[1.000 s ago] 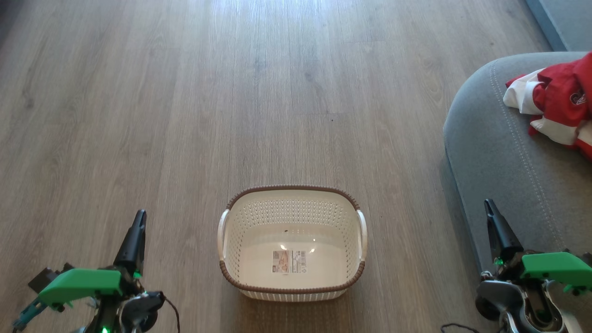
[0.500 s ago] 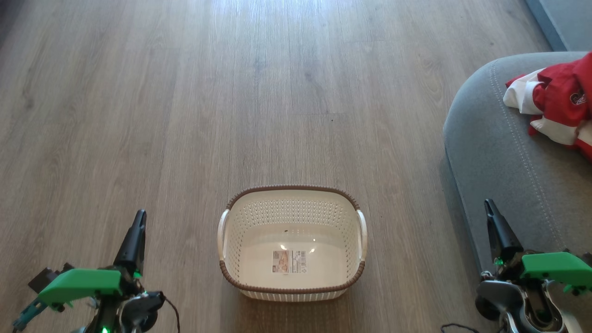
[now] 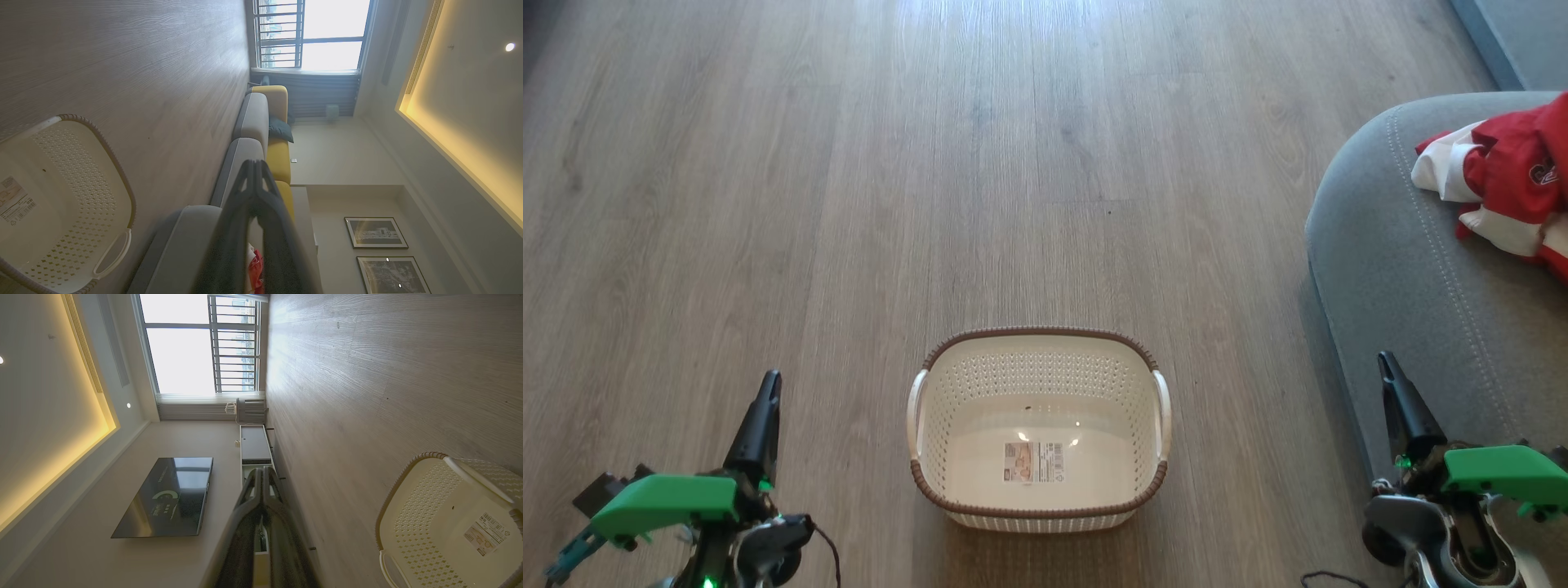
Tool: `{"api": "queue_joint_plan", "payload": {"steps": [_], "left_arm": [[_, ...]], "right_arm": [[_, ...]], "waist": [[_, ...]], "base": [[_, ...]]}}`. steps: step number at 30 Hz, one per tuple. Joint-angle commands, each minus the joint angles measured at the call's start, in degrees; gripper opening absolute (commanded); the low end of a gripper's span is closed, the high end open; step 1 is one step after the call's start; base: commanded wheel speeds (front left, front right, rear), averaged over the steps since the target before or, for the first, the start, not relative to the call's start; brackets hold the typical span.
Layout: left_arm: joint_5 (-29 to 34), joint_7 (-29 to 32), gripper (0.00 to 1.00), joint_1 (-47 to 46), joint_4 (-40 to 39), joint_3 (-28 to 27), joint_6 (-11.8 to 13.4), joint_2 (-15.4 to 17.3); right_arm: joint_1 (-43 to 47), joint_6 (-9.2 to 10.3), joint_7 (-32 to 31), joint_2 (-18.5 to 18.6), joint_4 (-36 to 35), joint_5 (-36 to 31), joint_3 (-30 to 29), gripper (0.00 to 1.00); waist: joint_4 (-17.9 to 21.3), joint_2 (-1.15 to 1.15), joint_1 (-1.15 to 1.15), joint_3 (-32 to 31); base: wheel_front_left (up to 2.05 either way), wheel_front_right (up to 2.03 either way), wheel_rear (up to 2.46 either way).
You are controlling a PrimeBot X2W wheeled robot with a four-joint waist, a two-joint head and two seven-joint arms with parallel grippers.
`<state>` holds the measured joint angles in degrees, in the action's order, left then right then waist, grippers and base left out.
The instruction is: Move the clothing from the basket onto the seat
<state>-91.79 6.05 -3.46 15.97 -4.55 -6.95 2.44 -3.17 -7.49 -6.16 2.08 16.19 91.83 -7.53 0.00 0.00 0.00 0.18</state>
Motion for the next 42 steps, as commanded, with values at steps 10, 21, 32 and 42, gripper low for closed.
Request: {"api": "queue_joint_plan", "payload": {"steps": [10,21,32,42], "left_arm": [[-0.4,0.4,0.00,-2.7,-1.9,-2.0,-0.5,0.4],[-0.4,0.4,0.00,-2.7,-1.9,-2.0,-0.5,0.4],[-0.4,0.4,0.00,-2.7,-1.9,-2.0,-0.5,0.4],[-0.4,0.4,0.00,-2.7,-1.9,-2.0,-0.5,0.4]], "right_arm": [[-3.0,0.00,-0.3,0.8,-2.2,0.3,1.0,0.00],[-3.0,0.00,-0.3,0.8,-2.2,0.3,1.0,0.00],[-3.0,0.00,-0.3,0.8,-2.2,0.3,1.0,0.00],[-3.0,0.00,-0.3,0.8,-2.2,0.3,1.0,0.00]], "waist": [[0.0,0.00,0.00,0.0],[0.0,0.00,0.00,0.0],[0.0,0.00,0.00,0.0],[0.0,0.00,0.00,0.0]], "base": [[0.00,0.00,0.00],[0.00,0.00,0.00],[0.00,0.00,0.00],[0.00,0.00,0.00]]}}
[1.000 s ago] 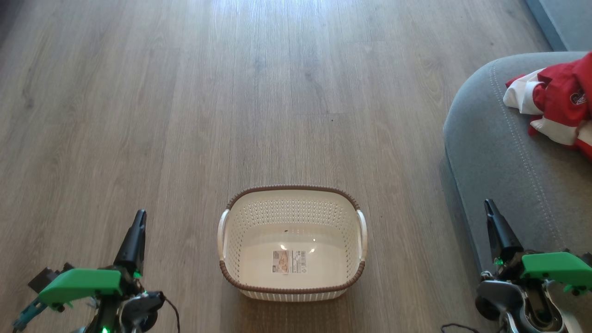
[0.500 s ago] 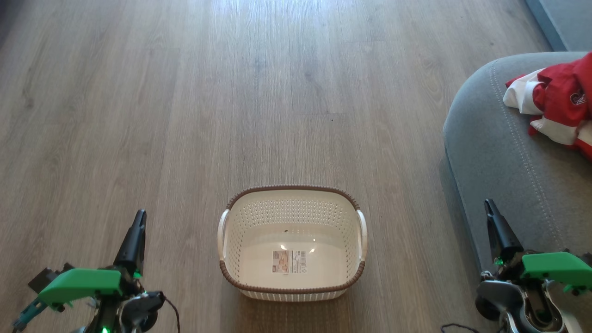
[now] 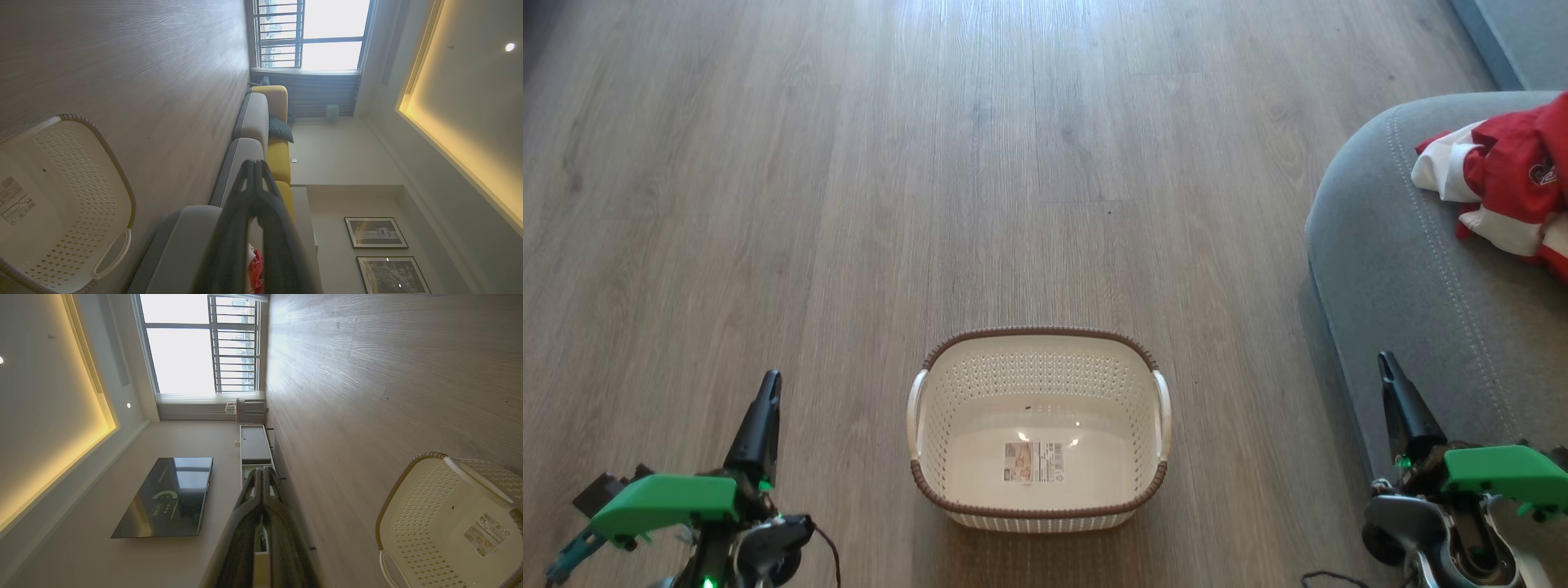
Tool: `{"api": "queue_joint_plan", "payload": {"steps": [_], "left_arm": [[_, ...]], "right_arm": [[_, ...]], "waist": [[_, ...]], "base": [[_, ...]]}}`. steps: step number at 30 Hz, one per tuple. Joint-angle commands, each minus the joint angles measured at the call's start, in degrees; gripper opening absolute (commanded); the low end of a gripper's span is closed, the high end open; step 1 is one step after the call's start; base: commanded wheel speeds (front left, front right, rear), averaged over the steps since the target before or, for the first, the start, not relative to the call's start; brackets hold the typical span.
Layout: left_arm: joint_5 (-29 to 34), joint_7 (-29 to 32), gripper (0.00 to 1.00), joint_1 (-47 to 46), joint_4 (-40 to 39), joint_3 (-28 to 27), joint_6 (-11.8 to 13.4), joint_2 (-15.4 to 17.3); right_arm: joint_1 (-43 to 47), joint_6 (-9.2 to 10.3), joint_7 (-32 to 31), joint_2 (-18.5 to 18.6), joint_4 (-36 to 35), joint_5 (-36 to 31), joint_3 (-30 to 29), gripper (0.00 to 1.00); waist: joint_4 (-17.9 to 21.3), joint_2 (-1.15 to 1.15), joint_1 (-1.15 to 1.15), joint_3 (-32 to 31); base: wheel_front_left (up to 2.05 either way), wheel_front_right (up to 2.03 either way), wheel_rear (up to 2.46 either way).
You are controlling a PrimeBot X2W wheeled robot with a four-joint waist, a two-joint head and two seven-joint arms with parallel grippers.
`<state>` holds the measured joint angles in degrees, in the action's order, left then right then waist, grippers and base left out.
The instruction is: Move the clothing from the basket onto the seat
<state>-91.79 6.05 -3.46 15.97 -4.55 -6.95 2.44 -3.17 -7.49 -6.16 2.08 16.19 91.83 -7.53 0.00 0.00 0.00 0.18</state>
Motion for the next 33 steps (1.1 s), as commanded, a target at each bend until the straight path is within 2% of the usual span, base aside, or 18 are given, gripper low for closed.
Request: {"api": "queue_joint_plan", "payload": {"steps": [1,33], "left_arm": [[-0.4,0.4,0.00,-2.7,-1.9,-2.0,-0.5,0.4],[-0.4,0.4,0.00,-2.7,-1.9,-2.0,-0.5,0.4]], "right_arm": [[-3.0,0.00,-0.3,0.8,-2.2,0.3,1.0,0.00],[-3.0,0.00,-0.3,0.8,-2.2,0.3,1.0,0.00]], "waist": [[0.0,0.00,0.00,0.0],[0.0,0.00,0.00,0.0]], "base": [[0.00,0.00,0.00],[0.00,0.00,0.00]]}}
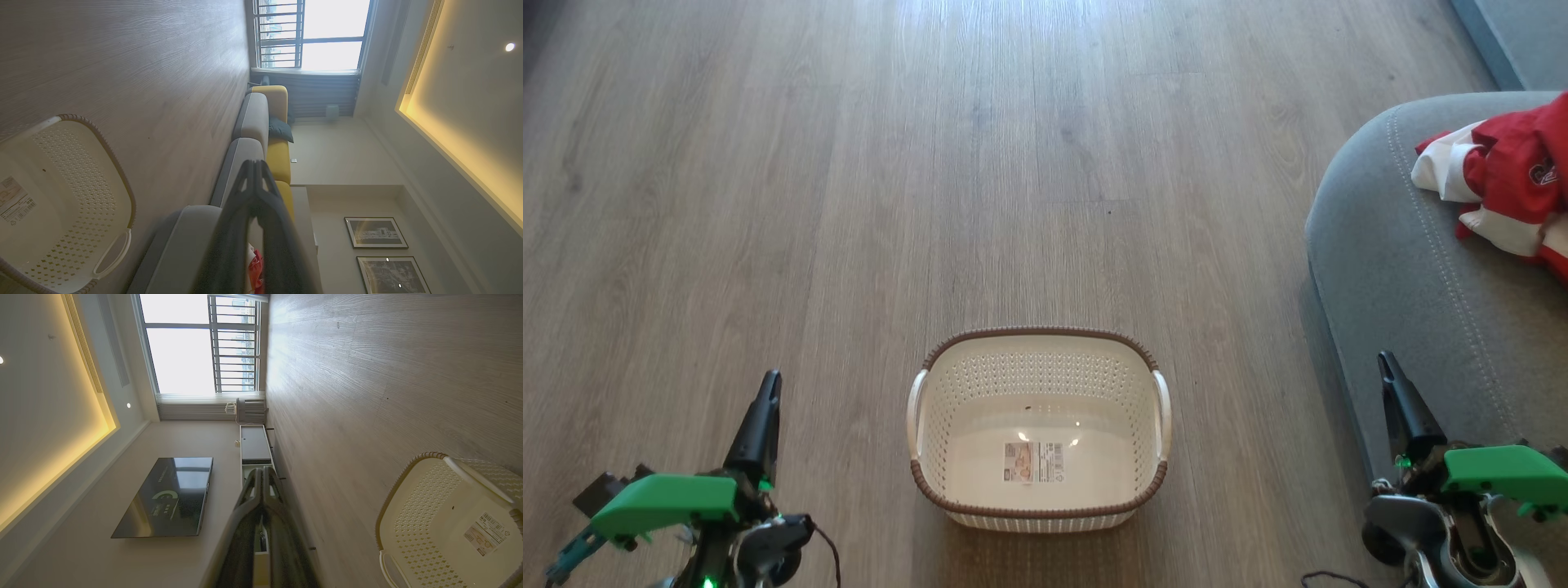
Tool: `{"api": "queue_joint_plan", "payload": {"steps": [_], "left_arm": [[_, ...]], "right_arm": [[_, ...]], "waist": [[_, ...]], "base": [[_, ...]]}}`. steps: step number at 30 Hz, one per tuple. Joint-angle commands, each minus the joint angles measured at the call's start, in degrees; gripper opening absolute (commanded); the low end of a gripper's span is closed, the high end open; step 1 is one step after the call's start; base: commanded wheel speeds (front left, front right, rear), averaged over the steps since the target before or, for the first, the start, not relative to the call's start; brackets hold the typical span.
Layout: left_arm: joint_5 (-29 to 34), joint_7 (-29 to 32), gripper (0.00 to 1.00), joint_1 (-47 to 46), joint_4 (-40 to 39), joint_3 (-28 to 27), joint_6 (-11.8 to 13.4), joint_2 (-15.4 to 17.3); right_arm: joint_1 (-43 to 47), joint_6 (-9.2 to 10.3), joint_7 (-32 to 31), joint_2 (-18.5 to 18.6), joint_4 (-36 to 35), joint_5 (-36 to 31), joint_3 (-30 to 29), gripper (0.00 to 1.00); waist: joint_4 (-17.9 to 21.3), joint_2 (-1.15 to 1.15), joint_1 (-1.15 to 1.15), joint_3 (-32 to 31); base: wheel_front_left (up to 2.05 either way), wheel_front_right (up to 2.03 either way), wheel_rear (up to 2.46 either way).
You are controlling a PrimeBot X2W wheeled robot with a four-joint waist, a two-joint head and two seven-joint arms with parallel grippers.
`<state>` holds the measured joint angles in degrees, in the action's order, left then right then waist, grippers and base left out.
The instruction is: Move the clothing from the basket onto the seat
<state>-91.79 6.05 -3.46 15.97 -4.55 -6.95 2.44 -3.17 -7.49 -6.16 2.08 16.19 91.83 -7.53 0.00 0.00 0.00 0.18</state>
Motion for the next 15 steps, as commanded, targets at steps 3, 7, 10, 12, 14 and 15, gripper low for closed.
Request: {"api": "queue_joint_plan", "payload": {"steps": [3,7,10,12,14,15], "left_arm": [[-0.4,0.4,0.00,-2.7,-1.9,-2.0,-0.5,0.4],[-0.4,0.4,0.00,-2.7,-1.9,-2.0,-0.5,0.4],[-0.4,0.4,0.00,-2.7,-1.9,-2.0,-0.5,0.4],[-0.4,0.4,0.00,-2.7,-1.9,-2.0,-0.5,0.4],[-0.4,0.4,0.00,-2.7,-1.9,-2.0,-0.5,0.4],[-0.4,0.4,0.00,-2.7,-1.9,-2.0,-0.5,0.4]], "right_arm": [[-3.0,0.00,-0.3,0.8,-2.2,0.3,1.0,0.00],[-3.0,0.00,-0.3,0.8,-2.2,0.3,1.0,0.00],[-3.0,0.00,-0.3,0.8,-2.2,0.3,1.0,0.00],[-3.0,0.00,-0.3,0.8,-2.2,0.3,1.0,0.00],[-3.0,0.00,-0.3,0.8,-2.2,0.3,1.0,0.00],[-3.0,0.00,-0.3,0.8,-2.2,0.3,1.0,0.00]], "waist": [[0.0,0.00,0.00,0.0],[0.0,0.00,0.00,0.0],[0.0,0.00,0.00,0.0],[0.0,0.00,0.00,0.0],[0.0,0.00,0.00,0.0],[0.0,0.00,0.00,0.0]], "base": [[0.00,0.00,0.00],[0.00,0.00,0.00],[0.00,0.00,0.00],[0.00,0.00,0.00],[0.00,0.00,0.00],[0.00,0.00,0.00]]}}
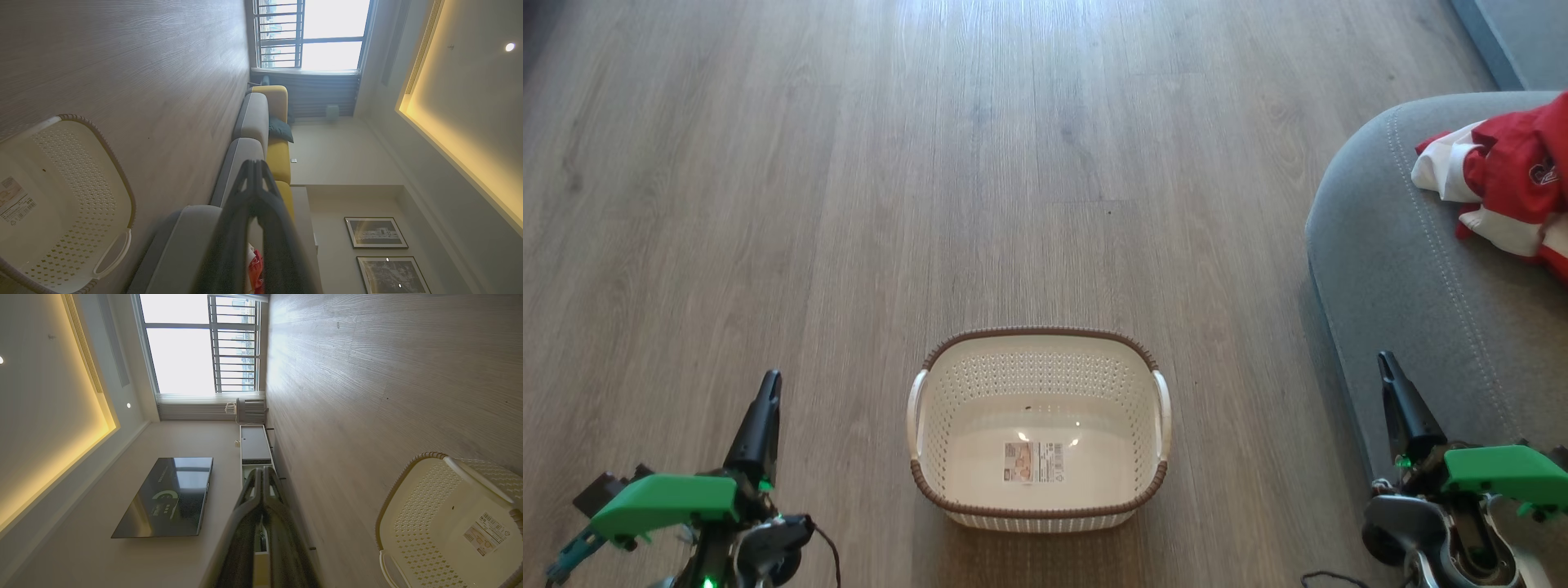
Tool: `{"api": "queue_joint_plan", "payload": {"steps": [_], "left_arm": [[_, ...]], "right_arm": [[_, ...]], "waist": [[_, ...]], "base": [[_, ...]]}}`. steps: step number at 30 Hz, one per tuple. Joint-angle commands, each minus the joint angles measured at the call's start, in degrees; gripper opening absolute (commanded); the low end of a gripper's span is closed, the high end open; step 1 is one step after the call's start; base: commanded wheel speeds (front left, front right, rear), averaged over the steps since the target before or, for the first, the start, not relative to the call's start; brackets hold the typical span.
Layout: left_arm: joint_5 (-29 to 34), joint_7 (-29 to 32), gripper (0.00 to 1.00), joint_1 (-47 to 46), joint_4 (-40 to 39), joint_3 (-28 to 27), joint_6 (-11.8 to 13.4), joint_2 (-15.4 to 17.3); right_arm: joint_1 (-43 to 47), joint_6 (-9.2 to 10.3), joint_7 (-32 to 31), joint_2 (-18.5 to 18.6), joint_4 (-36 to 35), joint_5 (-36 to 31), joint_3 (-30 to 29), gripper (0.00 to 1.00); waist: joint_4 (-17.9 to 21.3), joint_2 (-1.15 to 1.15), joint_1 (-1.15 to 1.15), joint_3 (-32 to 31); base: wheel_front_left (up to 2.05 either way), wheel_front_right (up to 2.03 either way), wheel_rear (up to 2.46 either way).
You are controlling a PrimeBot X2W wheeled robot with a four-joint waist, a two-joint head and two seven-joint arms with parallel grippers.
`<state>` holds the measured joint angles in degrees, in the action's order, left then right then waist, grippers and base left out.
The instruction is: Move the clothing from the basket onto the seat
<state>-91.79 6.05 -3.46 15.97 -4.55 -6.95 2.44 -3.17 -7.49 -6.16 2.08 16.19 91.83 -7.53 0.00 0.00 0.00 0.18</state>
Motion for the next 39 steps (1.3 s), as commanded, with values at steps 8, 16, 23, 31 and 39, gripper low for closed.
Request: {"api": "queue_joint_plan", "payload": {"steps": [8,16,23,31,39], "left_arm": [[-0.4,0.4,0.00,-2.7,-1.9,-2.0,-0.5,0.4],[-0.4,0.4,0.00,-2.7,-1.9,-2.0,-0.5,0.4],[-0.4,0.4,0.00,-2.7,-1.9,-2.0,-0.5,0.4],[-0.4,0.4,0.00,-2.7,-1.9,-2.0,-0.5,0.4],[-0.4,0.4,0.00,-2.7,-1.9,-2.0,-0.5,0.4]], "right_arm": [[-3.0,0.00,-0.3,0.8,-2.2,0.3,1.0,0.00],[-3.0,0.00,-0.3,0.8,-2.2,0.3,1.0,0.00],[-3.0,0.00,-0.3,0.8,-2.2,0.3,1.0,0.00],[-3.0,0.00,-0.3,0.8,-2.2,0.4,1.0,0.00],[-3.0,0.00,-0.3,0.8,-2.2,0.4,1.0,0.00]], "waist": [[0.0,0.00,0.00,0.0],[0.0,0.00,0.00,0.0],[0.0,0.00,0.00,0.0],[0.0,0.00,0.00,0.0],[0.0,0.00,0.00,0.0]], "base": [[0.00,0.00,0.00],[0.00,0.00,0.00],[0.00,0.00,0.00],[0.00,0.00,0.00],[0.00,0.00,0.00]]}}
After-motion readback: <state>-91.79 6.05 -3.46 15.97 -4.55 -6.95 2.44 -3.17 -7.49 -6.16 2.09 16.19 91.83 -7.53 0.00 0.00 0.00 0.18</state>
